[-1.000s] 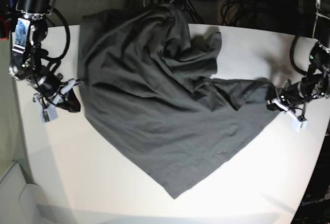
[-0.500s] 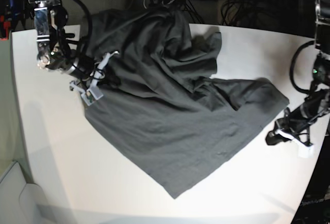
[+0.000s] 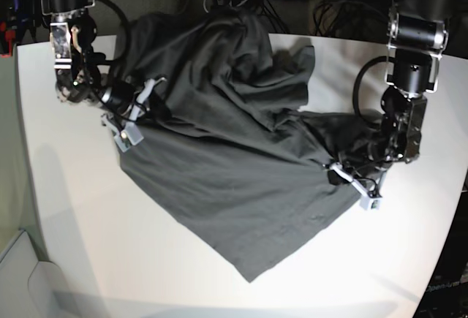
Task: Layout the t-shirt on the table in an organized manner, then fold the t-shirt properly
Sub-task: 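Grasp two shirt edges with both grippers and pull them apart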
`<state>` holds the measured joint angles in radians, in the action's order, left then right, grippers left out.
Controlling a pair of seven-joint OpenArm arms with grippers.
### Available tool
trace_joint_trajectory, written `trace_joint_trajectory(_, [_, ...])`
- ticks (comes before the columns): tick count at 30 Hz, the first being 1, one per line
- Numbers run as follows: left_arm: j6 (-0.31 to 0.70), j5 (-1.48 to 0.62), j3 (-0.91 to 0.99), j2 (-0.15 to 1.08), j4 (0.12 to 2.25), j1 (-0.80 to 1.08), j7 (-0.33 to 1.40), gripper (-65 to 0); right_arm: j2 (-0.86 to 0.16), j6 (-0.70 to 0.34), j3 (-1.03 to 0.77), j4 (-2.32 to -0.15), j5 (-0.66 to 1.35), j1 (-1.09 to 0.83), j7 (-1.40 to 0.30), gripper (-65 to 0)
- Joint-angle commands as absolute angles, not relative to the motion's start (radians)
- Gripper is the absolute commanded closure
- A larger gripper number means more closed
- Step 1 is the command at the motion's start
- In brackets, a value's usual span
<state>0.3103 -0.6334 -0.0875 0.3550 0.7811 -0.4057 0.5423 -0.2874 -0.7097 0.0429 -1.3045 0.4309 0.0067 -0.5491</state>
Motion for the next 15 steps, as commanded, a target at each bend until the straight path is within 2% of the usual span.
trace_joint_trajectory(1, [0.274, -0.598, -0.059, 0.409, 0.777, -0.390, 0.576, -3.9, -0.312, -0.698, 0.038, -1.291, 0.418, 0.038, -0.553, -3.3])
trace_joint_trajectory(6, [0.280, -0.593, 0.093, 0.481, 0.840, -0.297, 0.680, -3.9, -0.341, -0.698, 0.038, -1.084, 0.418, 0.220, -0.547, -3.3])
trace_joint_trajectory(9, [0.282, -0.591, 0.170, 0.506, 0.917, -0.217, 0.759, -3.9, -0.338, -0.698, 0.042, -0.964, 0.418, 0.315, -0.487, -3.5])
trace_joint_trajectory(15, [0.282, -0.598, 0.357, 0.496, 1.159, -0.050, 0.874, -3.9, -0.302, -0.698, 0.044, -0.895, 0.418, 0.456, -0.441, -3.7])
